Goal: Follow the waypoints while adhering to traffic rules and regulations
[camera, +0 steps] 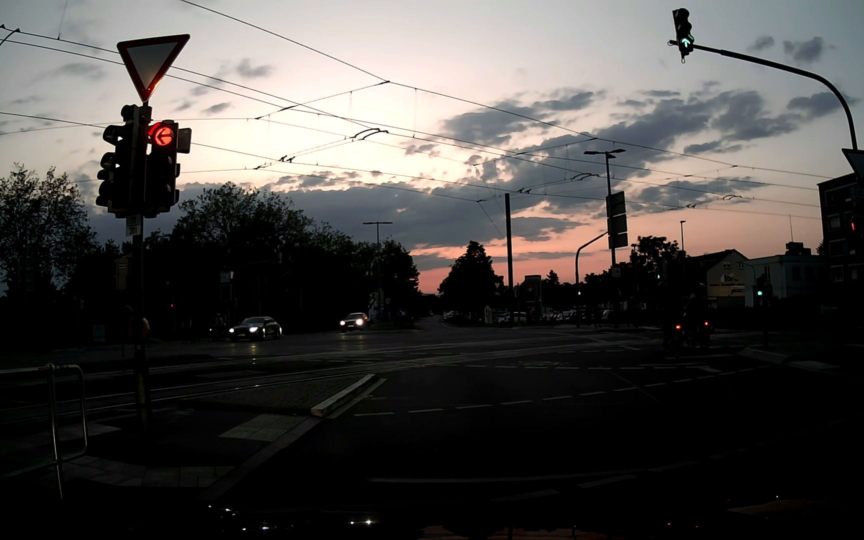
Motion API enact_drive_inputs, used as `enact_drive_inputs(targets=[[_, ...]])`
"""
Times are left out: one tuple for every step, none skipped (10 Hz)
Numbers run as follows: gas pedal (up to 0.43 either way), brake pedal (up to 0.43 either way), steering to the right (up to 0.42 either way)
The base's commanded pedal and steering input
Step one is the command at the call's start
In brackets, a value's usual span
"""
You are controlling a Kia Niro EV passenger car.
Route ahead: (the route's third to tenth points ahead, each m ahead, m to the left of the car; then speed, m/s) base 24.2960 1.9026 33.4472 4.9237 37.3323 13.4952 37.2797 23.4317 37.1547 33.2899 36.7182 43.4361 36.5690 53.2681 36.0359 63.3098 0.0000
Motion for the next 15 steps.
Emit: enact_drive_inputs(targets=[[0.0,0.244,0.026],[0.0,0.244,0.027],[0.0,0.244,0.026],[0.0,0.244,0.027],[0.0,0.244,0.027],[0.0,0.244,0.027],[0.0,0.244,0.026],[0.0,0.244,0.027],[0.0,0.244,0.027],[0.0,0.244,0.026],[0.0,0.244,0.027],[0.0,0.244,0.026],[0.0,0.244,0.026],[0.0,0.244,0.027],[0.0,0.244,0.027]])
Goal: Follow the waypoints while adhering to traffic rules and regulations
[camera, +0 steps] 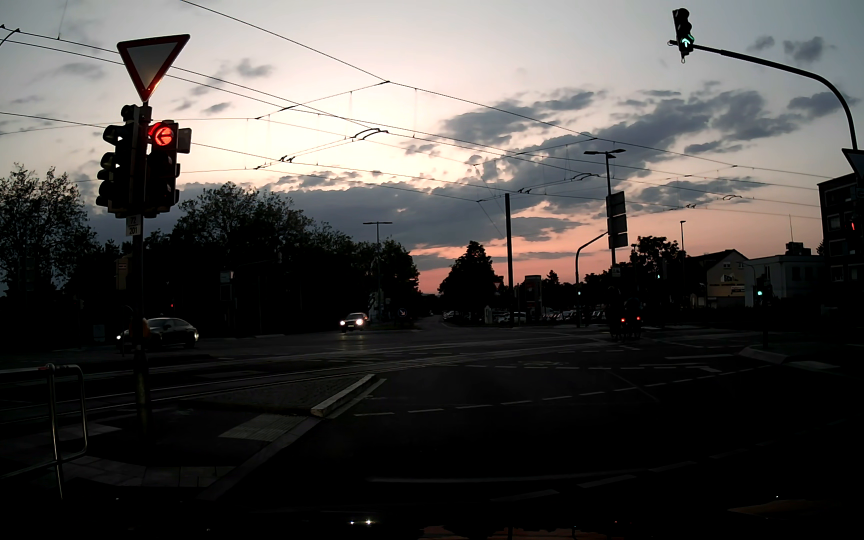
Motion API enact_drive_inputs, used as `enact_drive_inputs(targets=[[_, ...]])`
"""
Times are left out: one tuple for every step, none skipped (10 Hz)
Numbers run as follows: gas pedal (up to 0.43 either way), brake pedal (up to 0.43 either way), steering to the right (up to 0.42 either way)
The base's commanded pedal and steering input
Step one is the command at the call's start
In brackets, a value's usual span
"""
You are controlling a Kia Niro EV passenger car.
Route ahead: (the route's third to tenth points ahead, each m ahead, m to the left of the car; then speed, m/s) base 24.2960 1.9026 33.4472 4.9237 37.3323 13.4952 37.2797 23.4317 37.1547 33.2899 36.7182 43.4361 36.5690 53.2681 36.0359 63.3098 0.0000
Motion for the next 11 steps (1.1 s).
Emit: enact_drive_inputs(targets=[[0.0,0.25,0.026],[0.0,0.244,0.027],[0.0,0.244,0.027],[0.0,0.244,0.027],[0.0,0.244,0.027],[0.0,0.244,0.026],[0.0,0.244,0.026],[0.0,0.244,0.027],[0.0,0.244,0.027],[0.0,0.244,0.026],[0.0,0.244,0.027]])
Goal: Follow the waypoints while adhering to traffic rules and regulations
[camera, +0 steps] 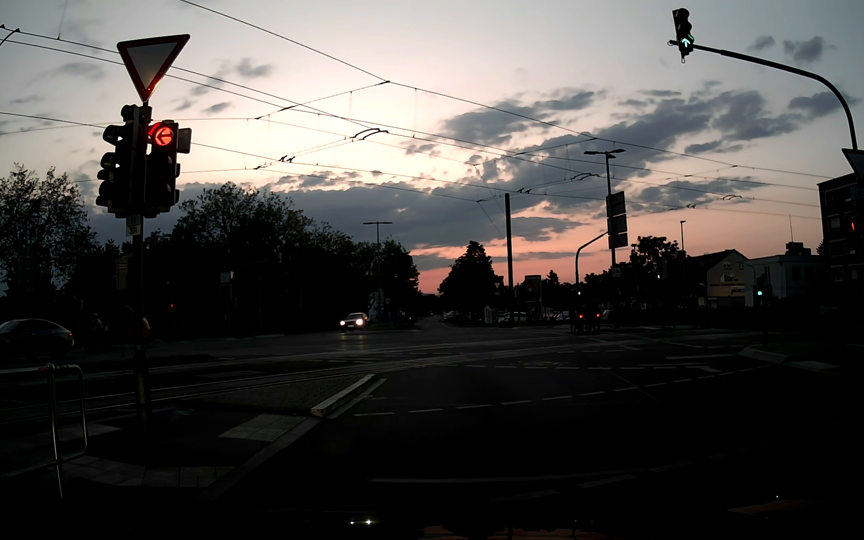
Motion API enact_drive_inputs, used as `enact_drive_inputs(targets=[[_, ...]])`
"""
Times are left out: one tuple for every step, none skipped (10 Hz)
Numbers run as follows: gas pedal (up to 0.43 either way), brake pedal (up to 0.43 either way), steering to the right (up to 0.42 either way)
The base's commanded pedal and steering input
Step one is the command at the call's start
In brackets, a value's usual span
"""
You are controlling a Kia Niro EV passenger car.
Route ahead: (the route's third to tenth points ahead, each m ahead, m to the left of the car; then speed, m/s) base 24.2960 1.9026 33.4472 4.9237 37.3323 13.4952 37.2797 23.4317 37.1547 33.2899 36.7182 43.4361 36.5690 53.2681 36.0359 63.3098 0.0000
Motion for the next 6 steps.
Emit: enact_drive_inputs(targets=[[0.0,0.244,0.026],[0.0,0.244,0.026],[0.0,0.244,0.026],[0.0,0.244,0.027],[0.0,0.238,0.026],[0.0,0.244,0.027]])
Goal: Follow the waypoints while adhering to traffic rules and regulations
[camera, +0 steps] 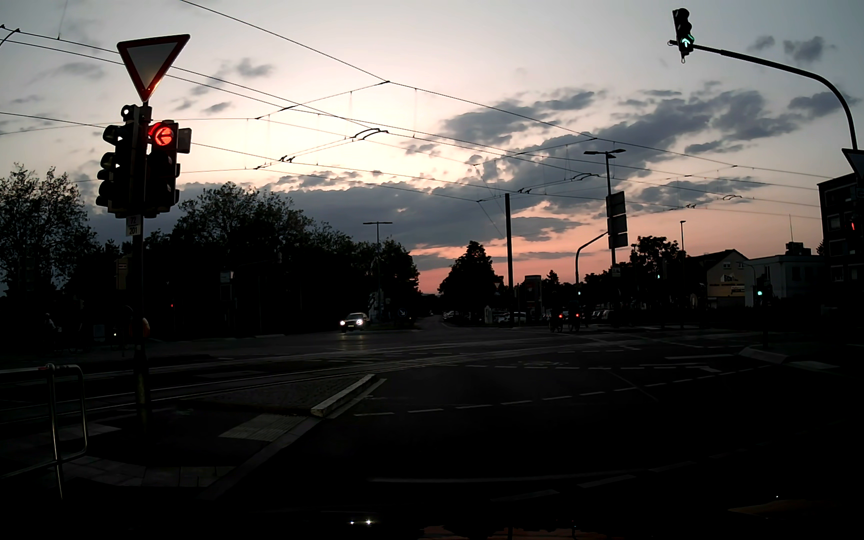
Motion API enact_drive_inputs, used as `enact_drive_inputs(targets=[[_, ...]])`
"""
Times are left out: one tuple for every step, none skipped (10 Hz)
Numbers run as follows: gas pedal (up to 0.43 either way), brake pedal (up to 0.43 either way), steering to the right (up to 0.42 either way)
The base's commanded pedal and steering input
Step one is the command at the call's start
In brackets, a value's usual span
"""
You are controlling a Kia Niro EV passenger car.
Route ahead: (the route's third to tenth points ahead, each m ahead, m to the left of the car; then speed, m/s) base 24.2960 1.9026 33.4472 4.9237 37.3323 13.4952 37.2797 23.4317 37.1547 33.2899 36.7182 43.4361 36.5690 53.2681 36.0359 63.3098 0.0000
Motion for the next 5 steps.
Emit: enact_drive_inputs(targets=[[0.0,0.244,0.027],[0.0,0.244,0.026],[0.0,0.238,0.027],[0.0,0.244,0.027],[0.0,0.244,0.026]])
